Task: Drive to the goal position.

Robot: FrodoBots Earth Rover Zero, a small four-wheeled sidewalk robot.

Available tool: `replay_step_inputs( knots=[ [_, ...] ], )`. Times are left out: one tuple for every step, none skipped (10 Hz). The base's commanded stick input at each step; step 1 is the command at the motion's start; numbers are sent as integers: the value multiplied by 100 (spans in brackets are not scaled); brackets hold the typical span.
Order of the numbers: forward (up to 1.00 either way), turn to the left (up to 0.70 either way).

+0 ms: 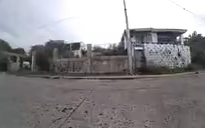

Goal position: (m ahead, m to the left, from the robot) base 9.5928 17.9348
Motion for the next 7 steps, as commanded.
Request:
replay_step_inputs(
  knots=[
    [0, 70],
    [0, 70],
    [0, 70],
    [0, 70],
    [0, 70],
    [0, 70],
    [0, 70]
  ],
)
